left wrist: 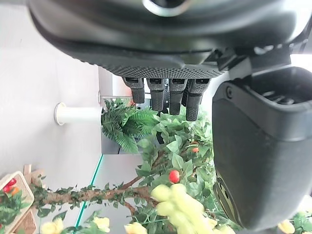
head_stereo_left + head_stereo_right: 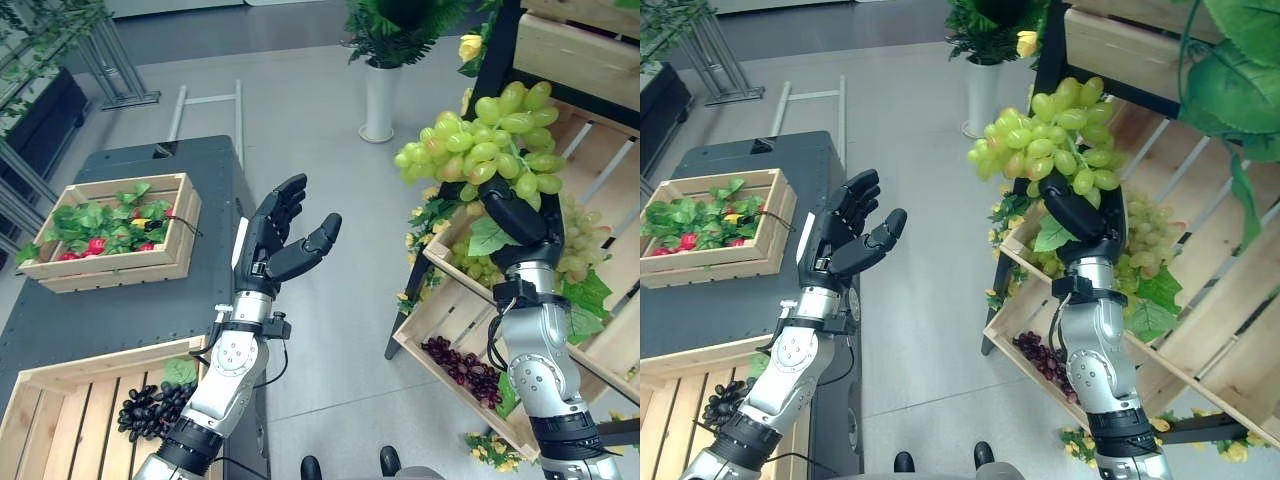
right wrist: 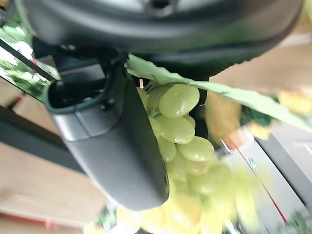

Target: Pick up the fruits from the basket on one side to the basket on the other side

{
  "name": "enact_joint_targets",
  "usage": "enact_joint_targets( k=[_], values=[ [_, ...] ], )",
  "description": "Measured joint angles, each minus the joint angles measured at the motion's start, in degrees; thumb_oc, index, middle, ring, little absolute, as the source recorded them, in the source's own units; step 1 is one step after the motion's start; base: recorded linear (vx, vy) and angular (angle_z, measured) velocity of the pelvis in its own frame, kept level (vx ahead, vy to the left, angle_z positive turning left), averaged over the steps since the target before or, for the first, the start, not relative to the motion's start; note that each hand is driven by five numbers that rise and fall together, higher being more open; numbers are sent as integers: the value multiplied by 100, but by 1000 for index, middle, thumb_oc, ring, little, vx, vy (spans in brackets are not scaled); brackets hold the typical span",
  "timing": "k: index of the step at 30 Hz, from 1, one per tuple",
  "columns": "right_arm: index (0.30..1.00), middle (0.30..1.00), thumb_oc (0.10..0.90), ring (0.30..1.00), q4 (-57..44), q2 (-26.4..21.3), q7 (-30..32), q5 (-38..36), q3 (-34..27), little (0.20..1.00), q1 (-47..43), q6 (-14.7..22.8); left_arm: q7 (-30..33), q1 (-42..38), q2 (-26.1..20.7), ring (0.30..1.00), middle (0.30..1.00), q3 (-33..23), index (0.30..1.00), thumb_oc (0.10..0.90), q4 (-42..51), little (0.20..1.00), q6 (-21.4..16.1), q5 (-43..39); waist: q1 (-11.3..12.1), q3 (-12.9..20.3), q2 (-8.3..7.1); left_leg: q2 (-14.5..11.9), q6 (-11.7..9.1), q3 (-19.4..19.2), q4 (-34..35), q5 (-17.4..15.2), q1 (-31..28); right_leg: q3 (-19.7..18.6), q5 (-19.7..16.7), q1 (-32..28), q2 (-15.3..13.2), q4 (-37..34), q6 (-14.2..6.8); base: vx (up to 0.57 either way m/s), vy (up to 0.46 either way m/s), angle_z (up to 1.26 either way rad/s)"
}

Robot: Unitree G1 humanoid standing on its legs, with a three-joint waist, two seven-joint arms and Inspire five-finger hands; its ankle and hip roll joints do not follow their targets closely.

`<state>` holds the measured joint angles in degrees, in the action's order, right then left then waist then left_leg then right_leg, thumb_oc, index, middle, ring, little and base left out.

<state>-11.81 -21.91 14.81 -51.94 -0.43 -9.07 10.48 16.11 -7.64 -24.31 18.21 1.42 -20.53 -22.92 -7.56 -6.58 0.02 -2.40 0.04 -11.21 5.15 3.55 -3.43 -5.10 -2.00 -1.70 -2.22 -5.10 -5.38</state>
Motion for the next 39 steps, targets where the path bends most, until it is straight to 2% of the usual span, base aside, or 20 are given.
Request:
enact_joint_targets(
  k=[4, 7, 13, 23, 26, 27, 28, 31, 33, 34, 35, 36, 39],
  values=[
    [300, 300, 400, 300, 2, -9, -1, 26, -324, 300, 253, -136, 163, -3, 6, 900, 900, 3, 900, 800, -1, 900, -29, 10, -187, -46, -51, -6, 3, -154, 2, -29, -61, -142, -14, 11, 7, -1, -23, -3, 19, -23],
    [300, 300, 400, 300, 118, -28, 10, 209, -549, 300, 429, -151, 338, -3, 29, 900, 900, 4, 900, 800, -5, 900, -53, 23, -414, -86, -60, -12, 4, -259, 38, -56, -113, -257, -33, 17, 13, -3, -40, -6, -1, -22],
    [300, 300, 400, 300, 734, -270, 152, 202, -926, 300, 513, -151, 450, -11, 116, 900, 900, 4, 900, 800, -29, 900, -152, 40, -564, -87, -56, -39, -17, -383, 37, -109, -189, -259, -56, 15, 28, -3, -37, -3, -9, -13],
    [300, 300, 400, 300, 1250, -356, 399, 226, -1232, 300, 552, -152, 503, -11, 113, 900, 900, 7, 900, 800, -30, 900, -152, 40, -618, -92, -49, -37, -20, -393, 37, -111, -204, -262, -60, 3, 26, -2, -32, 0, 0, 0],
    [300, 300, 400, 300, 1515, -682, 404, 886, -1241, 300, 550, -408, 519, -12, 105, 900, 900, 7, 900, 800, -30, 900, -152, 40, -631, -83, -84, -33, -16, -405, 37, -114, -212, -265, -60, -5, 21, -1, -33, 0, 0, 0],
    [773, 773, 715, 773, 1545, -696, 402, 1019, -1240, 773, 550, -458, 529, -13, 105, 900, 900, 10, 900, 800, -30, 900, -152, 40, -636, -81, -97, -32, -16, -406, 37, -114, -213, -267, -61, -5, 21, -1, -34, 0, 0, 0],
    [900, 900, 800, 900, 1607, -742, 390, 1312, -1239, 900, 552, -568, 548, -24, 103, 900, 900, 24, 900, 800, -30, 900, -152, 40, -655, -82, -130, -31, -15, -416, 37, -115, -221, -272, -62, -9, 20, -1, -36, 0, 0, 0],
    [900, 900, 800, 900, 1790, -988, 174, 2108, -1216, 900, 615, -928, 592, -109, 93, 900, 900, 124, 900, 800, -30, 900, -148, 40, -650, -82, -225, -26, -9, -450, 37, -119, -227, -284, -64, -9, 13, -2, -40, 0, 0, 0],
    [900, 900, 800, 900, 1891, -1220, -169, 2518, -1199, 900, 683, -1119, 597, -160, 86, 900, 900, 130, 900, 800, -30, 900, -147, 41, -654, -84, -269, -22, -3, -464, 37, -125, -230, -304, -66, -4, 10, -2, -43, -18, -14, -6],
    [900, 900, 800, 900, 1891, -1481, -519, 2944, -1175, 900, 752, -1275, 599, -181, 60, 900, 900, 124, 900, 800, -30, 900, -138, 41, -665, -81, -291, -19, 3, -481, 37, -131, -232, -342, -69, 7, 11, -1, -47, -25, -15, -9],
    [900, 900, 800, 900, 1891, -1591, -663, 3180, -1163, 900, 791, -1306, 596, -189, 54, 900, 900, 120, 900, 800, -29, 900, -125, 43, -675, -83, -300, -18, 2, -486, 37, -134, -232, -351, -70, 10, 11, -1, -48, -29, -15, -7],
    [900, 900, 800, 900, 1880, -1897, -918, 3719, -1078, 900, 949, -1311, 595, -193, 46, 900, 900, 113, 900, 800, -26, 900, -90, 70, -703, -85, -317, -17, 4, -487, 37, -138, -228, -355, -71, 15, 12, -1, -49, 0, 0, 0],
    [900, 900, 800, 900, 1803, -2231, -1221, 4311, -984, 900, 1102, -1278, 596, -199, 23, 900, 900, 113, 900, 800, -26, 900, -16, 79, -736, -82, -340, -20, 1, -494, 38, -149, -226, -368, -71, 26, 17, -1, -50, -18, -2, -2]
  ],
)
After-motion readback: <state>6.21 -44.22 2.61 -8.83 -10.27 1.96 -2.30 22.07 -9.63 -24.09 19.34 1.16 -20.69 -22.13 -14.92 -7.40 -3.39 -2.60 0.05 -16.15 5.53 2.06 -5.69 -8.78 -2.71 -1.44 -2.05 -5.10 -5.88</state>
